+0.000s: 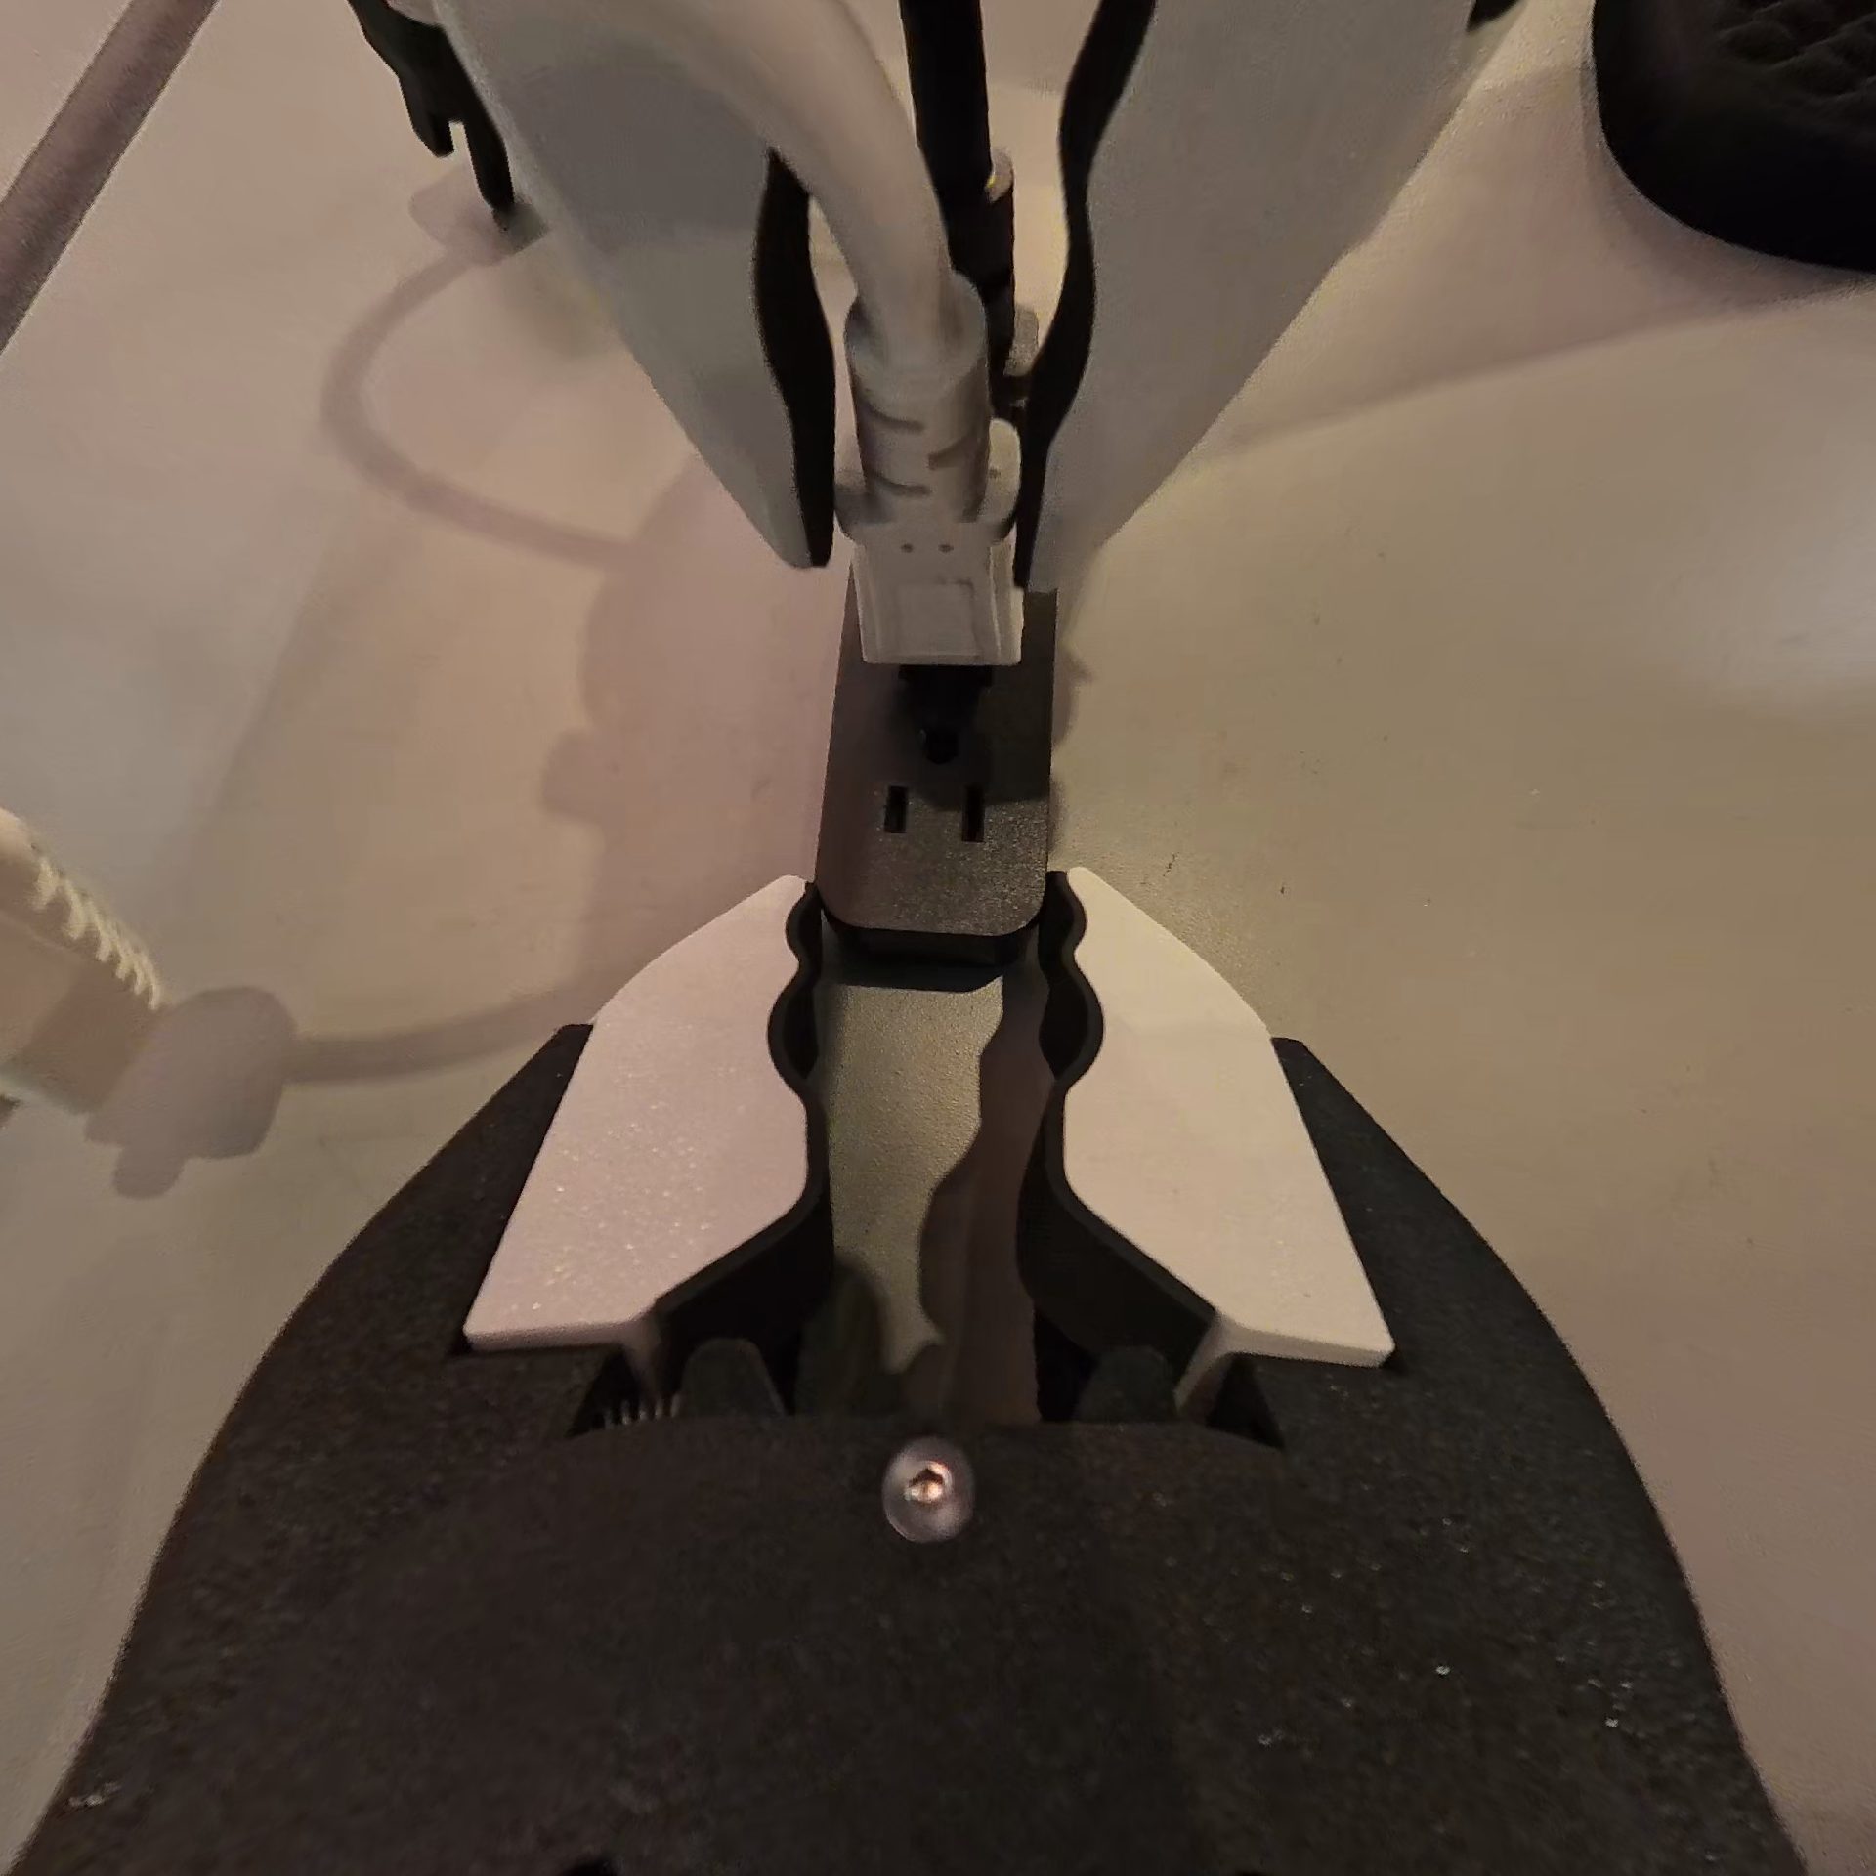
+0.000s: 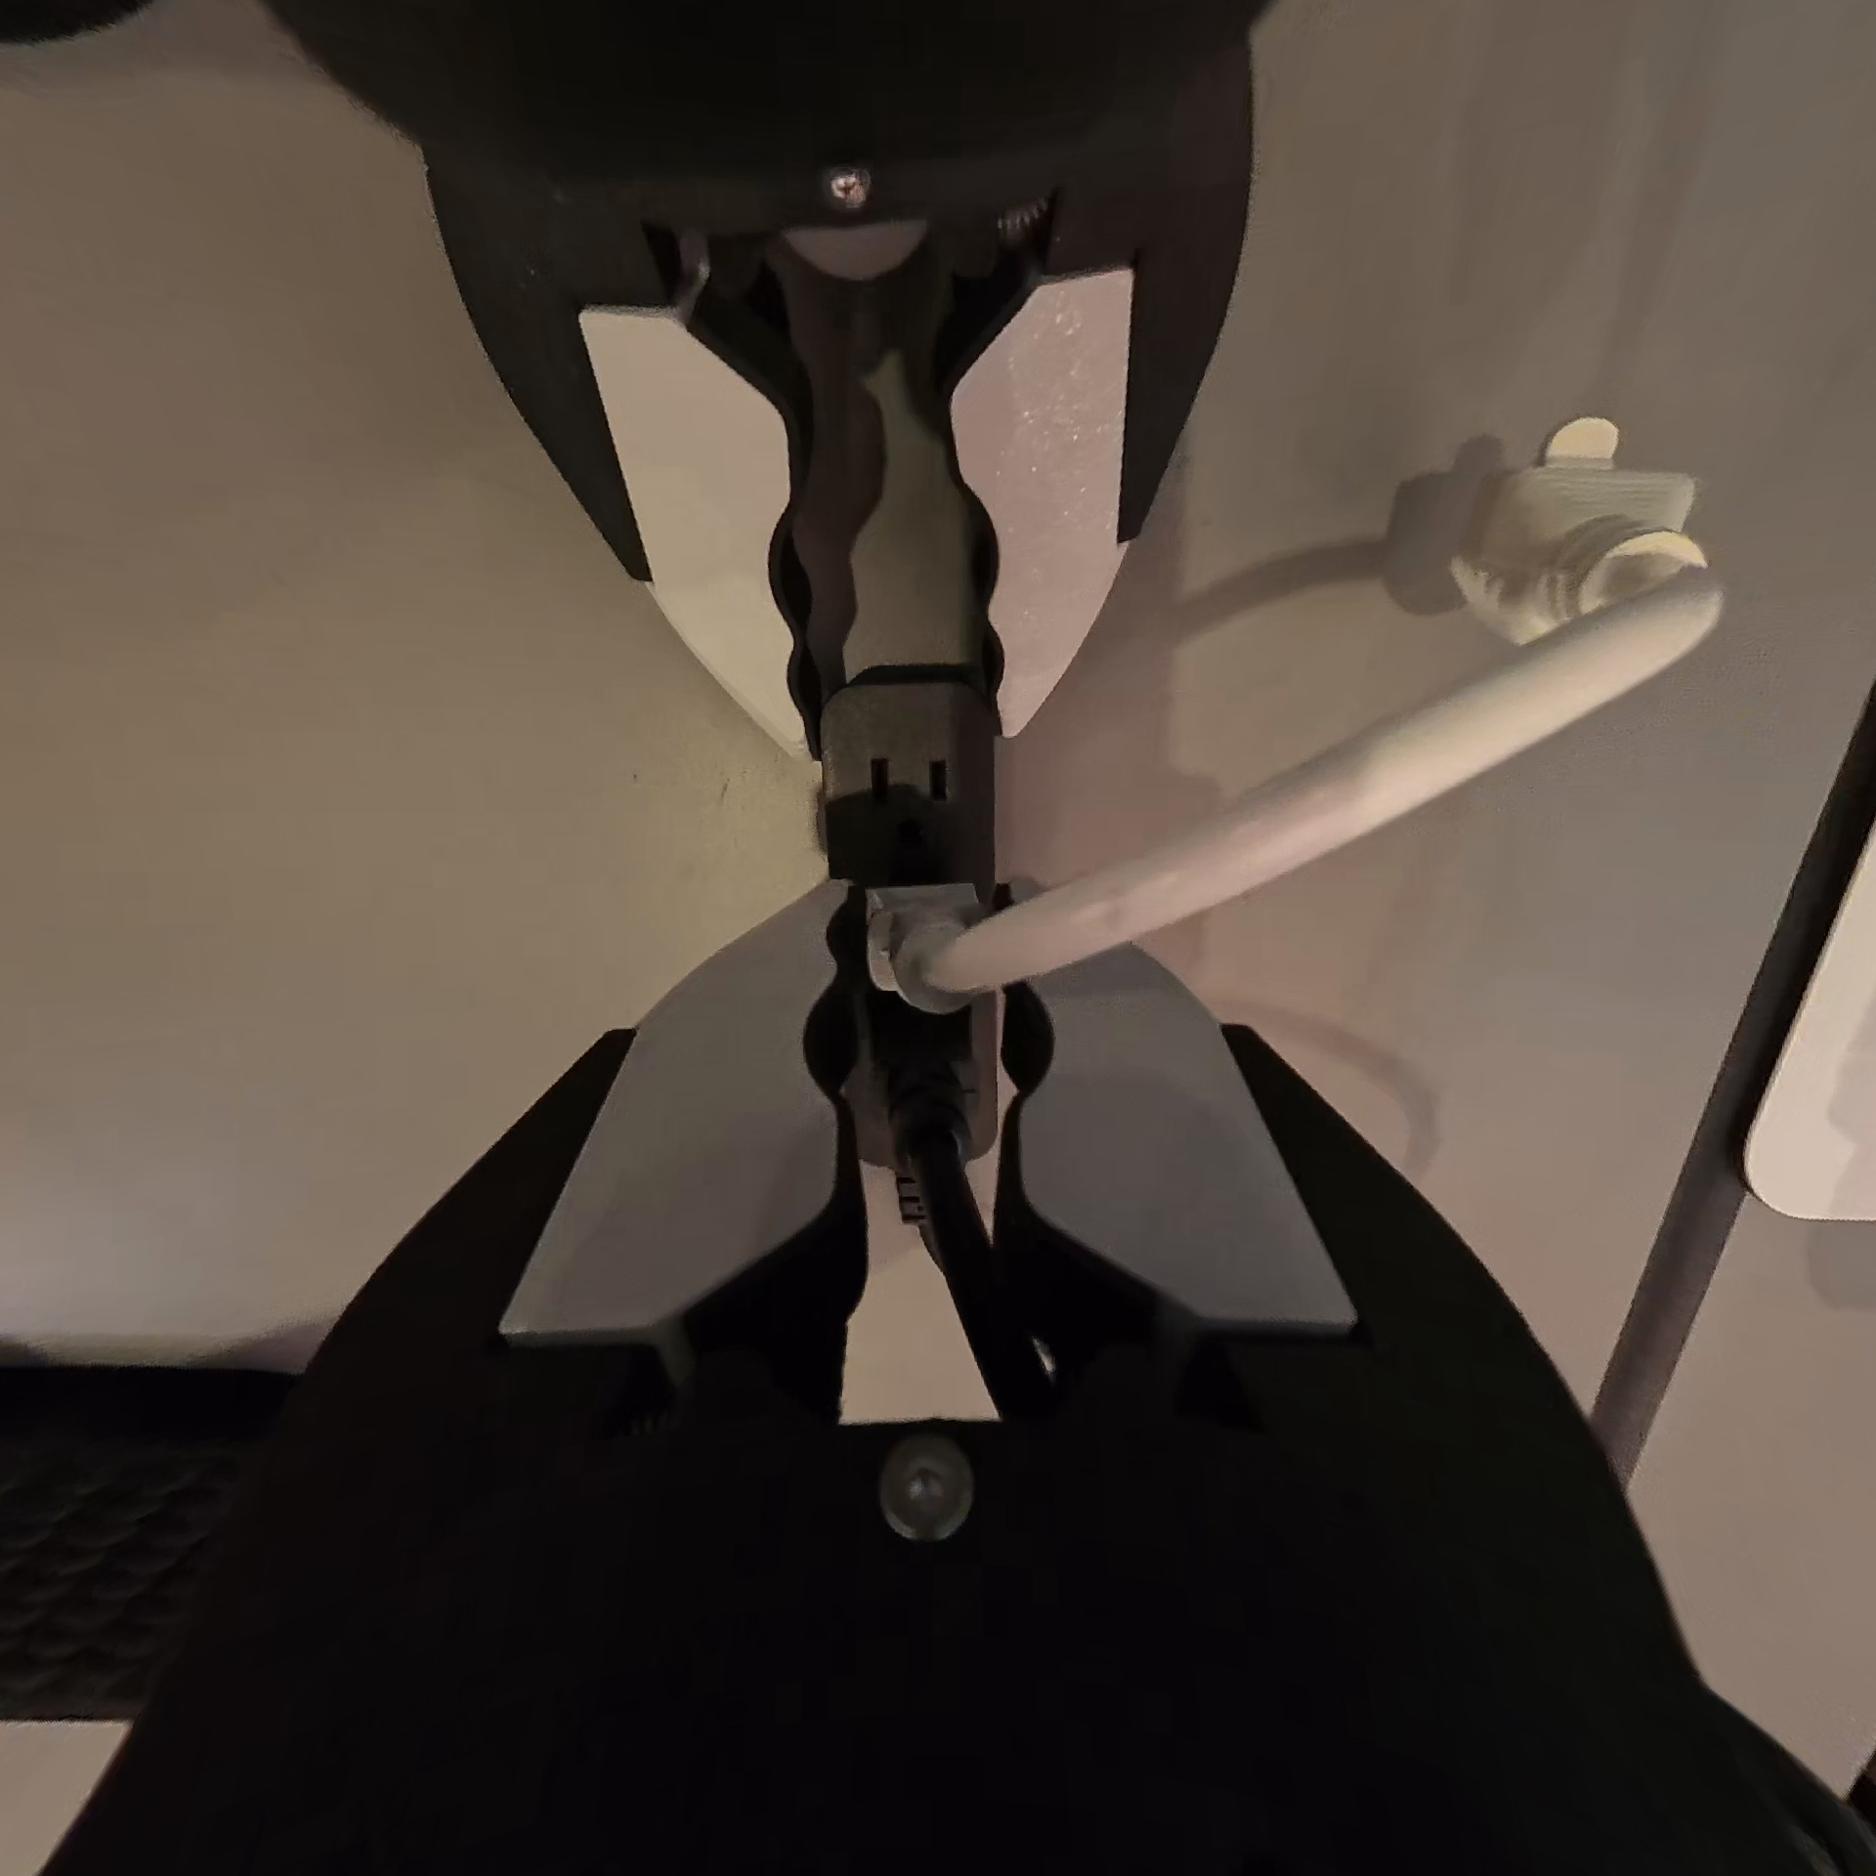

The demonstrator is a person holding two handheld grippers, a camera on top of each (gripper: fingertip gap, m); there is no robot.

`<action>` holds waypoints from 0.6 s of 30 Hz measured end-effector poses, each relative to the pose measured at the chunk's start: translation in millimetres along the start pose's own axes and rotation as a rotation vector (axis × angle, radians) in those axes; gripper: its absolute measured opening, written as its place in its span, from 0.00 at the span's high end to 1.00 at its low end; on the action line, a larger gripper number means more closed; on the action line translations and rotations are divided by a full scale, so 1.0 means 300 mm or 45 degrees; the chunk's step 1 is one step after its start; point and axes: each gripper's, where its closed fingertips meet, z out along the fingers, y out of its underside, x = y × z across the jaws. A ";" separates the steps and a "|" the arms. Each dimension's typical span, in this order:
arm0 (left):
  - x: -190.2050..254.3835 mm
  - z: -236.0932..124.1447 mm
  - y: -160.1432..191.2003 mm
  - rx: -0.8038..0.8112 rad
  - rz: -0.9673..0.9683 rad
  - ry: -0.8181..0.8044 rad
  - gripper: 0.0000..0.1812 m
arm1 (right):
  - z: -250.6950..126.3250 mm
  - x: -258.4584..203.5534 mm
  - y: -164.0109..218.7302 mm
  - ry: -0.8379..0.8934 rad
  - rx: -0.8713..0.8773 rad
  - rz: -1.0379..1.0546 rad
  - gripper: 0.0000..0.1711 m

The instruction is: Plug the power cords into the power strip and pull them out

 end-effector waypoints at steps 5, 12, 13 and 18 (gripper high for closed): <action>0.000 0.002 -0.001 -0.001 0.008 -0.007 0.77 | -0.004 -0.002 0.012 0.014 -0.075 -0.041 0.85; 0.002 0.004 -0.003 -0.001 0.013 -0.010 0.77 | -0.003 -0.005 0.024 0.009 -0.197 -0.141 0.86; 0.003 0.005 -0.003 -0.002 0.014 -0.011 0.77 | 0.000 -0.006 0.026 0.010 -0.202 -0.146 0.86; 0.003 0.005 -0.003 -0.002 0.014 -0.010 0.77 | -0.001 -0.007 0.032 0.028 -0.182 -0.149 0.86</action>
